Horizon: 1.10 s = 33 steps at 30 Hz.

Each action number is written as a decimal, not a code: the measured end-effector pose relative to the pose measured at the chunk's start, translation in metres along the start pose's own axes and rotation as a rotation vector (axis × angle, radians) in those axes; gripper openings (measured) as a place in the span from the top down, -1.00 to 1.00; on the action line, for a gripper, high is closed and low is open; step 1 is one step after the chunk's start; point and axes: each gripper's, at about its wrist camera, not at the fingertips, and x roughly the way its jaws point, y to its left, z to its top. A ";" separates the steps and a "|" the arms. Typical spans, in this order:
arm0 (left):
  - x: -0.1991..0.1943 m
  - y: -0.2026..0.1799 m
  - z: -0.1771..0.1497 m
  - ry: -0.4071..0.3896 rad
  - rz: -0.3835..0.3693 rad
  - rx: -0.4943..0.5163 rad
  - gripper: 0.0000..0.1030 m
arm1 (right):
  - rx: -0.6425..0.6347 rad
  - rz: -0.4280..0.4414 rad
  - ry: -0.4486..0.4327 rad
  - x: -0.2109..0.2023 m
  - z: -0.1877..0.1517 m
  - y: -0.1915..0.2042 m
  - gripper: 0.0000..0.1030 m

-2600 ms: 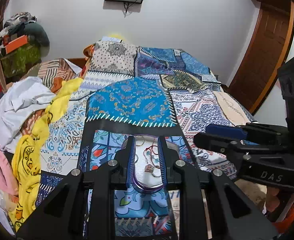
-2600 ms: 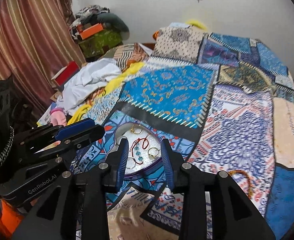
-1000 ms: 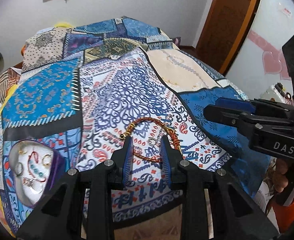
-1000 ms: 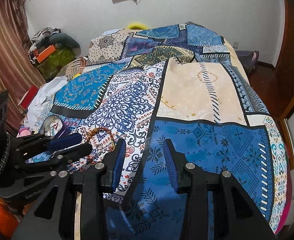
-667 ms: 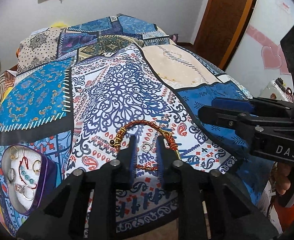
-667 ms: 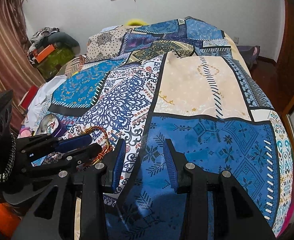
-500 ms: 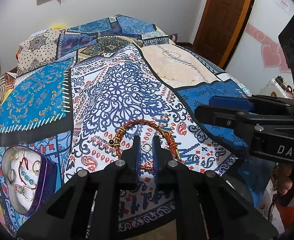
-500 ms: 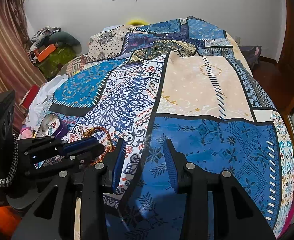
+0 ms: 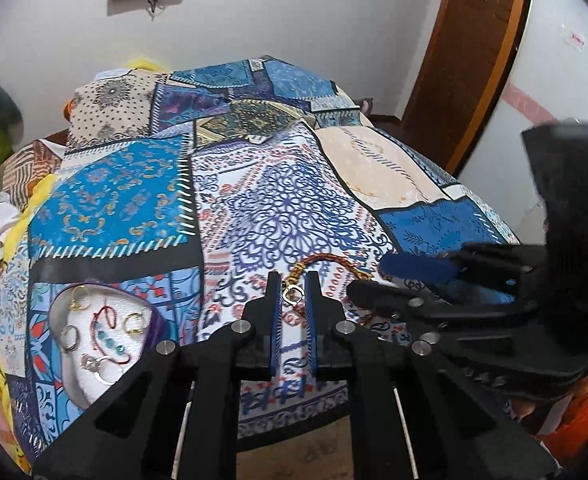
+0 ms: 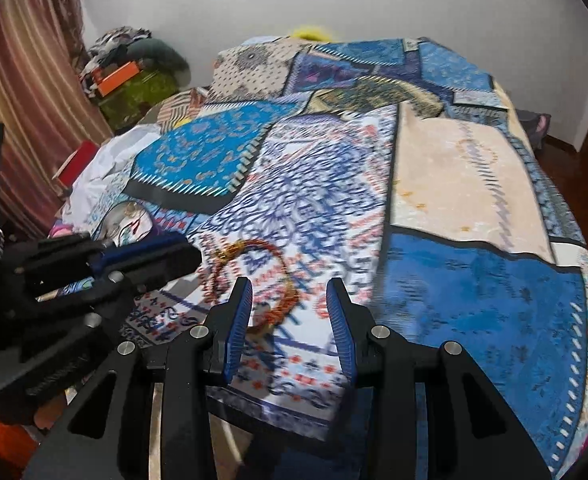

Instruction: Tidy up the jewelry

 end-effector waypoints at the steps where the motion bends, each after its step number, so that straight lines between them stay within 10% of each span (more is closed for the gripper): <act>1: -0.001 0.001 -0.001 -0.001 0.002 -0.003 0.82 | -0.008 -0.009 0.019 0.007 -0.001 0.002 0.52; 8: -0.011 0.003 -0.003 -0.016 0.004 -0.011 0.81 | -0.031 -0.057 0.011 0.008 -0.006 0.006 0.85; 33: -0.100 0.027 -0.014 -0.168 0.054 -0.053 0.81 | -0.059 -0.039 -0.178 -0.062 0.019 0.059 0.87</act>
